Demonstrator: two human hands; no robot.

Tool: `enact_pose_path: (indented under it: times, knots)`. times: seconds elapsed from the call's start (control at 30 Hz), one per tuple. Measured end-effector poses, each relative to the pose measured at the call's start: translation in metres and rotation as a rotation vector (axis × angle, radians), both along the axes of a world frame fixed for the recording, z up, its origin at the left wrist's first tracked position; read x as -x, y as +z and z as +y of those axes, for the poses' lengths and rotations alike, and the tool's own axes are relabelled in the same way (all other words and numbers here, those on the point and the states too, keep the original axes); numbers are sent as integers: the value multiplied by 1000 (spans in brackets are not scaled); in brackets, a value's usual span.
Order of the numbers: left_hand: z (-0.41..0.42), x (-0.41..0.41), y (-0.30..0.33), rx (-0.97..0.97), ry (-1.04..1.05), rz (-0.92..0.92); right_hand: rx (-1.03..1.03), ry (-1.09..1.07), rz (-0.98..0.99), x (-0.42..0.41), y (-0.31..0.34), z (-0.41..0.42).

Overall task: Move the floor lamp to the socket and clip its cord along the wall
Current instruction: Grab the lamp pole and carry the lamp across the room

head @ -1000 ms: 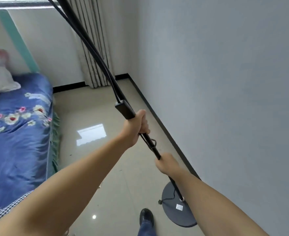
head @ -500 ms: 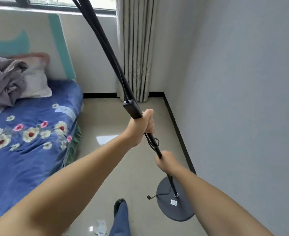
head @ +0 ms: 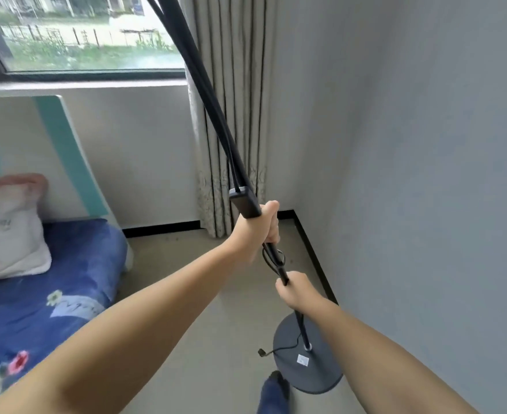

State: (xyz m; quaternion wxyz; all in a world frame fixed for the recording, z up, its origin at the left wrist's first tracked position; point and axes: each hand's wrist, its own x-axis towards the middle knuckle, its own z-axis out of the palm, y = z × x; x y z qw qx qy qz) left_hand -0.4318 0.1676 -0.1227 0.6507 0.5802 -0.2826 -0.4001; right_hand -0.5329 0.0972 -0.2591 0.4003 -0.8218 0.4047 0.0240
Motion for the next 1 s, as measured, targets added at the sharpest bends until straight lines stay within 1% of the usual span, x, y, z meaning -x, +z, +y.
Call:
enact_pose_path:
  times: [0.17,0.27,0.37,0.53,0.6,0.67,0.83,0.93,1.0]
  knots:
    - [-103,-78,-9,-51,39,-10,-64,39,12,-85,-12,-104]
    - [-152,-123,-12,-82,55,-37,-59,87,36,-132,-13,-152]
    - [-199,-173,-22,-97,65,-40,-101,84,62,-184,-19,-196]
    - [-281,-264,-50,-161,109,-73,-230,-39,88,-278,-37,-272]
    - [-311,-297,-60,-190,115,-66,-257,-85,123,-313,-45,-300]
    - [-343,-326,-68,-215,97,-61,-272,-117,118,-344,-52,-329]
    - [-425,-374,-101,-254,88,-44,-245,-131,177,-395,-76,-405]
    - [-481,-394,-137,-275,136,-107,-233,-114,173,-413,-111,-459]
    - [-519,-403,-170,-264,192,-123,-225,-124,132,-423,-143,-495]
